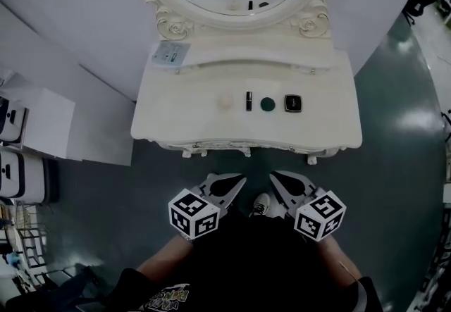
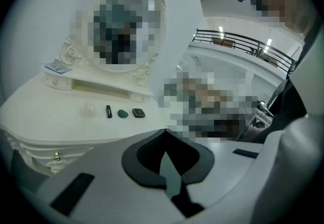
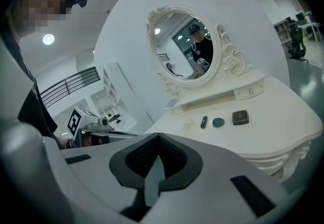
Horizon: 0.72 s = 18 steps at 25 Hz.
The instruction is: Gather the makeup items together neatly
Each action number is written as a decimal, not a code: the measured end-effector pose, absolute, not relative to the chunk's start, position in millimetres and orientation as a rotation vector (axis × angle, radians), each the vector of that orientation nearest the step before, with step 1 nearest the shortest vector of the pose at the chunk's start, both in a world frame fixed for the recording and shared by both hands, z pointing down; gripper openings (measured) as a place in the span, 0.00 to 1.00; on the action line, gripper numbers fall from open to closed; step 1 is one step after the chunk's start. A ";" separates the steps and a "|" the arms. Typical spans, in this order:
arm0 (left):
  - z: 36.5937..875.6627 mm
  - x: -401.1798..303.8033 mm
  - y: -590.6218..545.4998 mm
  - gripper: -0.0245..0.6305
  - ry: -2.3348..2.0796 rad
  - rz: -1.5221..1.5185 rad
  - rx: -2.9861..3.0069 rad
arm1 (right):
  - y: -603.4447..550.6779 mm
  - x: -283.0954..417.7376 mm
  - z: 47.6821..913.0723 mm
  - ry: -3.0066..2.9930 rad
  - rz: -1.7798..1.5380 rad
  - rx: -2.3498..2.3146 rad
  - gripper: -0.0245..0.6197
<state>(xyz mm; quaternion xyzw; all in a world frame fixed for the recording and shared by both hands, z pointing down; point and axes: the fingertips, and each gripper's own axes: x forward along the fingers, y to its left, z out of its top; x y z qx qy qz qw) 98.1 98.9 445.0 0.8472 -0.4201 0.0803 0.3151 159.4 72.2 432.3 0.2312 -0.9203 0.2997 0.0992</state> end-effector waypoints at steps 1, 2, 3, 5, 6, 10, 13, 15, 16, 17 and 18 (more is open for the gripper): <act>446.4 98.2 100.5 0.05 -1.113 0.202 2.220 | 74.1 159.5 432.8 -2.722 0.883 0.676 0.08; 447.8 99.0 101.9 0.05 -1.116 0.195 2.211 | 76.2 159.1 433.2 -2.722 0.878 0.666 0.08; 448.9 100.5 103.3 0.05 -1.114 0.192 2.207 | 78.7 158.3 433.6 -2.722 0.873 0.655 0.08; 450.3 104.1 106.3 0.05 -1.102 0.196 2.214 | 84.0 156.6 434.7 -2.720 0.861 0.634 0.08; 451.1 105.7 107.8 0.05 -1.096 0.201 2.218 | 86.4 156.2 435.3 -2.719 0.858 0.627 0.08; 453.4 110.8 110.5 0.05 -1.083 0.218 2.225 | 90.9 159.9 435.8 -2.714 0.860 0.634 0.08; 456.8 117.2 111.2 0.05 -1.065 0.225 2.227 | 95.8 163.2 439.4 -2.703 0.864 0.634 0.08; 458.3 120.0 113.4 0.05 -1.052 0.225 2.228 | 99.5 163.9 440.7 -2.700 0.863 0.630 0.08; 458.3 121.1 114.3 0.05 -1.046 0.224 2.229 | 100.3 164.4 440.2 -2.702 0.863 0.629 0.08; 457.7 122.0 115.0 0.05 -1.043 0.222 2.232 | 100.6 164.7 439.2 -2.704 0.865 0.629 0.08; 456.7 122.6 115.6 0.05 -1.042 0.221 2.236 | 100.9 165.0 438.4 -2.705 0.867 0.629 0.08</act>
